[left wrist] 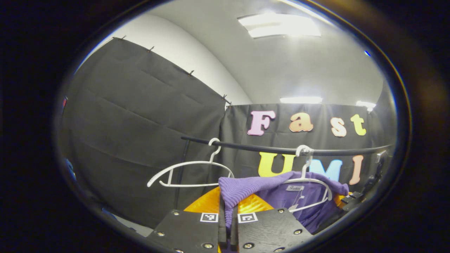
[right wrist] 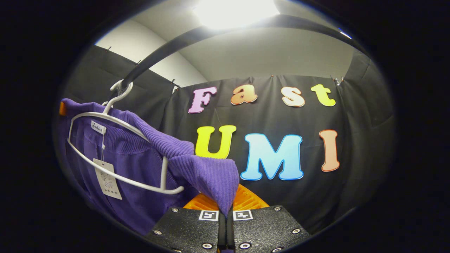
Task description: Grasp the clothes on the hanger with both hands and then place them into the laundry hamper below.
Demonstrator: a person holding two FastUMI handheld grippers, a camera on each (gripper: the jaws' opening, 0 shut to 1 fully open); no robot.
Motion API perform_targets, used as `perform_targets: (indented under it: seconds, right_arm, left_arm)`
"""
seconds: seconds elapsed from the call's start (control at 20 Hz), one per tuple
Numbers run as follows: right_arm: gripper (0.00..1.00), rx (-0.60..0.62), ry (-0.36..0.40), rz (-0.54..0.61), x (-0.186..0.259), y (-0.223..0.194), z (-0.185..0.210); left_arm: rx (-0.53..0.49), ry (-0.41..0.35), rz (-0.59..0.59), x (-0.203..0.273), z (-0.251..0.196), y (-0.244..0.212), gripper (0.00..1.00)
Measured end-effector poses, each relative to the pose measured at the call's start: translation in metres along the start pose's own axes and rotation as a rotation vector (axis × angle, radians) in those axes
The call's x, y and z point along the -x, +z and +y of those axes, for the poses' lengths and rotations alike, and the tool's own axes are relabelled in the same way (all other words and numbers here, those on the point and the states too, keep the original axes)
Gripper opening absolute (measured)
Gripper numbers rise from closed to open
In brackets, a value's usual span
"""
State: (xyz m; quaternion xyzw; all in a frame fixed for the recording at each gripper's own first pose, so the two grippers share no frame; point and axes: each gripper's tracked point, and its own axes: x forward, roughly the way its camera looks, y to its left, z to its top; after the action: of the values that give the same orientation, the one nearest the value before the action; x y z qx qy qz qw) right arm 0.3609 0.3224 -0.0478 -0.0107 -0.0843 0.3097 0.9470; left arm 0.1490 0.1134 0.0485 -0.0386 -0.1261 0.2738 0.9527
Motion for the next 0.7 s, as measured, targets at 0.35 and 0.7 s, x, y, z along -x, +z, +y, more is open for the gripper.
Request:
perform_targets:
  seconds: [0.35, 0.7]
  right_arm:
    - [0.01, 0.059, 0.036, -0.030, -0.022, -0.005, 0.008]
    - [0.01, 0.054, 0.081, -0.023, -0.021, -0.008, 0.027]
  left_arm:
    - [0.042, -0.039, 0.001, -0.033, 0.018, 0.013, 0.05]
    - [0.041, -0.167, 0.108, -0.055, 0.041, 0.020, 0.05]
